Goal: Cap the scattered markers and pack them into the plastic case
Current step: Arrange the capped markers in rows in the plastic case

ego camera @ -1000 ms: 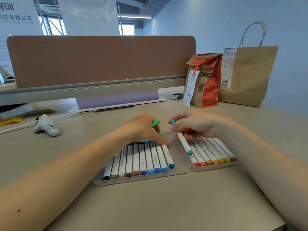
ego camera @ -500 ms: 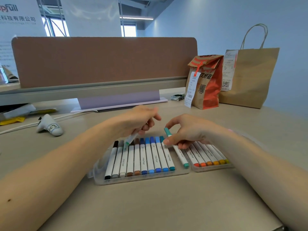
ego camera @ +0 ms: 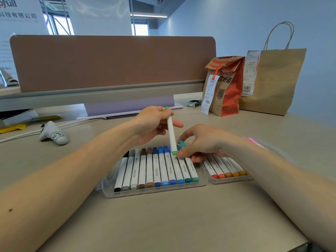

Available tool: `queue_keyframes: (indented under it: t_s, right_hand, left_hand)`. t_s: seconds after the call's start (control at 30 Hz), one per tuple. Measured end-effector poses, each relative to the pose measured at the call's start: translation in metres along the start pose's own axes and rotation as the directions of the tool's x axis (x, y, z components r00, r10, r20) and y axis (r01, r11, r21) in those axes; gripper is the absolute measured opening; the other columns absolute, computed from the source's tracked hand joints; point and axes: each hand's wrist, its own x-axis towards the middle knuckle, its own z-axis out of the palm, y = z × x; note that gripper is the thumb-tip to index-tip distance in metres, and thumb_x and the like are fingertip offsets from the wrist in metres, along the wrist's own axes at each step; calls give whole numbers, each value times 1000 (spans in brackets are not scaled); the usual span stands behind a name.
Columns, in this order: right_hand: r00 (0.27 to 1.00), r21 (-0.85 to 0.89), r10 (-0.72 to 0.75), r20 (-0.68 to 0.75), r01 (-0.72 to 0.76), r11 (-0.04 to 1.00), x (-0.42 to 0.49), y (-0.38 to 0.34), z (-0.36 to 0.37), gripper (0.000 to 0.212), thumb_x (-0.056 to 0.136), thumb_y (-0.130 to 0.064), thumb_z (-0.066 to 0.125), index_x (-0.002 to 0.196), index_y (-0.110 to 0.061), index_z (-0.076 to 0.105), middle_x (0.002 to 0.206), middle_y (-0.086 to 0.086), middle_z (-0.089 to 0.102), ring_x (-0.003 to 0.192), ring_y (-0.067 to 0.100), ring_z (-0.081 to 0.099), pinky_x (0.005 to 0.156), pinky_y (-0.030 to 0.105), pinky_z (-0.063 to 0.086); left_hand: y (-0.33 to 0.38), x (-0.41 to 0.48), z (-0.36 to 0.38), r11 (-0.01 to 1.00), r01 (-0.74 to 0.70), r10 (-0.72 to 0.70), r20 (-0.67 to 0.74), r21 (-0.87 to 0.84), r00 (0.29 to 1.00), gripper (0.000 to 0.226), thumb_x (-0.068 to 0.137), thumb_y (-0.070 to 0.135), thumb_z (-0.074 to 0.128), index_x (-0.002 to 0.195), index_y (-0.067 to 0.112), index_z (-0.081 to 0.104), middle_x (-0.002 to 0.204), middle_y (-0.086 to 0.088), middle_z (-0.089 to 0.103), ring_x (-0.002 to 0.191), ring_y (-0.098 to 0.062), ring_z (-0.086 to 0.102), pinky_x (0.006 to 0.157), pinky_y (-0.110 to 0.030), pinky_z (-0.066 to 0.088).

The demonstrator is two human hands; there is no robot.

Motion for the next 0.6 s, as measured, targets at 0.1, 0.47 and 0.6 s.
queue_keyframes:
  t_s: [0.1,0.47,0.6]
  right_hand:
    - [1000,-26,-26,14,27,999,-2,1,-3,55,79,-20,80,129,-22,56,77,5,75,53,9,64,53,18,53]
    - [991,-436,-90,-102,37,899,3,4,-5,58,75,-39,82,126,-30,57,91,-4,64,74,10,63,60,22,50]
    - [995,-403,-85,-60,54,913,2,6,-8,54,77,-32,82,124,-30,57,92,1,67,69,11,63,61,24,52]
  left_hand:
    - [0,1,-2,999,2,-2,-4,-32,1000,18,105,20,42,105,8,56,90,-11,76,78,-18,63,75,-32,48]
    - [-4,5,-2,997,-6,3,-40,-73,999,13,97,18,60,96,5,64,81,-6,66,72,-15,67,73,-28,60]
    - [-6,3,1,997,-6,2,-48,-81,999,13,95,15,62,100,3,63,80,-7,67,69,-15,69,66,-24,59]
